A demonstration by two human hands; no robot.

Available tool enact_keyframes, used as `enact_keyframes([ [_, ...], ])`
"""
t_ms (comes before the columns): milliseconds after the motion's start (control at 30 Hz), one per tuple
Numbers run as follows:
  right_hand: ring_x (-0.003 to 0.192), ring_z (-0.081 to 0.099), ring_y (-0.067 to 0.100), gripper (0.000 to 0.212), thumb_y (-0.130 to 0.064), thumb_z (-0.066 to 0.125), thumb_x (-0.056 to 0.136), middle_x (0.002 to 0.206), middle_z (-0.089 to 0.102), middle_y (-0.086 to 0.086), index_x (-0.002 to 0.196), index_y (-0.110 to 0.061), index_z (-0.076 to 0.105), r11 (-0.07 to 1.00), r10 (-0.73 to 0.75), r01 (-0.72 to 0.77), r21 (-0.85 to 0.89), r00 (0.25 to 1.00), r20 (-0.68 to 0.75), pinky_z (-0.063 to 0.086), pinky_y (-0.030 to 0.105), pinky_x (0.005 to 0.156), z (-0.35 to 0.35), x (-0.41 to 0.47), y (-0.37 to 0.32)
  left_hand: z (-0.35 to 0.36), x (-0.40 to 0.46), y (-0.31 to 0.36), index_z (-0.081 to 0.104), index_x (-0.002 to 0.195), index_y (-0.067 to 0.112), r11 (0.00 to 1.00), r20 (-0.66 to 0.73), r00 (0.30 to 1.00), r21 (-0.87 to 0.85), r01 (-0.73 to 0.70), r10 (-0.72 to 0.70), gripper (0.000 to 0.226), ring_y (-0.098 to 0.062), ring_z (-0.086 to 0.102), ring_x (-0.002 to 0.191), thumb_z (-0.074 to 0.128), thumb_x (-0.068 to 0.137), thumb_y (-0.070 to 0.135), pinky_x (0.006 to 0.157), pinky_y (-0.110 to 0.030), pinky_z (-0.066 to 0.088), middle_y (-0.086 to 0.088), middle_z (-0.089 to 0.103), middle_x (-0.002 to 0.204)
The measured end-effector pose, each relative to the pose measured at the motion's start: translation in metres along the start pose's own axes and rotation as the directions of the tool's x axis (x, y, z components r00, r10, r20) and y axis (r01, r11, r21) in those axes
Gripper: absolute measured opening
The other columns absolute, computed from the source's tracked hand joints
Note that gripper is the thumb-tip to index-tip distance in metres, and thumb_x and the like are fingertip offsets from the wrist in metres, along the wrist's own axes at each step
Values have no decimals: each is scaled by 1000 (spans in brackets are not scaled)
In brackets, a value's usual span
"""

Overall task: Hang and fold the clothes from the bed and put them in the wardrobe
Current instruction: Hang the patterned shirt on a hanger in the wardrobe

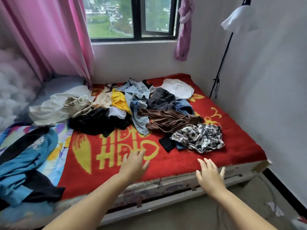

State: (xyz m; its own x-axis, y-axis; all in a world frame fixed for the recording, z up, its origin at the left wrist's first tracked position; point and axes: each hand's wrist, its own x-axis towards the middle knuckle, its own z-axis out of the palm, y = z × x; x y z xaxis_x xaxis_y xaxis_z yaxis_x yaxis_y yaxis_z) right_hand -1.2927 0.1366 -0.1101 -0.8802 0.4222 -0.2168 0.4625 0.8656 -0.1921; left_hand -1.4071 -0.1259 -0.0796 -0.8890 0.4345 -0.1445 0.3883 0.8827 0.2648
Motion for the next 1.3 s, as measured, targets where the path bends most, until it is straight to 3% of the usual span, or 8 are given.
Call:
enact_keyframes([
  [367,148,6,18,52,-34,35,101,160,14,0,150,-25,20,965,261,-263,5,961,95,7,59,115,-20,143,94,52,200,90,29,144,24,965,219,947,63,-254,235,52,-21,41,129,38,97,44,108,-40,26,0,45,137],
  [667,139,29,25,53,-31,37,99,154,26,1,149,-25,23,933,315,-358,37,862,396,10,60,114,5,324,184,142,376,181,25,147,23,994,368,923,-60,-94,109,56,-25,42,129,40,97,45,108,-42,31,-3,42,143],
  [867,134,36,27,50,-27,37,98,151,31,4,147,-22,27,943,278,-332,39,844,459,27,48,111,37,453,238,221,470,235,28,145,21,989,405,904,-94,-111,140,53,-26,45,124,40,98,42,102,-37,33,-3,45,135],
  [967,142,23,29,58,-27,41,99,158,16,8,152,-20,17,943,247,-319,97,865,436,27,45,112,66,503,252,267,503,243,26,146,19,987,347,924,-33,-158,160,57,-24,34,133,44,96,40,107,-35,29,-5,33,145],
  [1067,147,10,30,69,-31,47,98,161,1,10,154,-21,7,938,240,-309,155,904,353,22,44,115,102,540,258,309,520,237,18,148,22,991,402,909,28,-131,109,65,-23,2,147,47,94,43,115,-45,17,-6,1,160],
  [1133,147,8,29,73,-35,50,97,161,-1,8,154,-21,7,930,263,-334,151,895,360,21,43,116,127,551,261,331,522,225,34,142,26,990,446,890,50,-128,92,51,-22,-8,148,47,95,41,114,-48,19,-7,-10,160],
  [1200,146,12,30,64,-34,51,96,160,5,9,149,-16,21,918,277,-367,150,865,419,24,43,115,149,553,265,344,519,211,58,125,29,986,455,882,44,-161,123,31,-21,-7,148,48,97,33,113,-45,22,-7,-9,161],
  [1300,135,29,30,34,-25,50,97,151,25,11,127,-9,47,947,236,-302,110,886,399,36,41,105,165,550,276,346,520,200,72,103,21,977,376,905,-148,-153,198,23,-19,16,146,49,98,22,110,-35,29,-4,21,158],
])
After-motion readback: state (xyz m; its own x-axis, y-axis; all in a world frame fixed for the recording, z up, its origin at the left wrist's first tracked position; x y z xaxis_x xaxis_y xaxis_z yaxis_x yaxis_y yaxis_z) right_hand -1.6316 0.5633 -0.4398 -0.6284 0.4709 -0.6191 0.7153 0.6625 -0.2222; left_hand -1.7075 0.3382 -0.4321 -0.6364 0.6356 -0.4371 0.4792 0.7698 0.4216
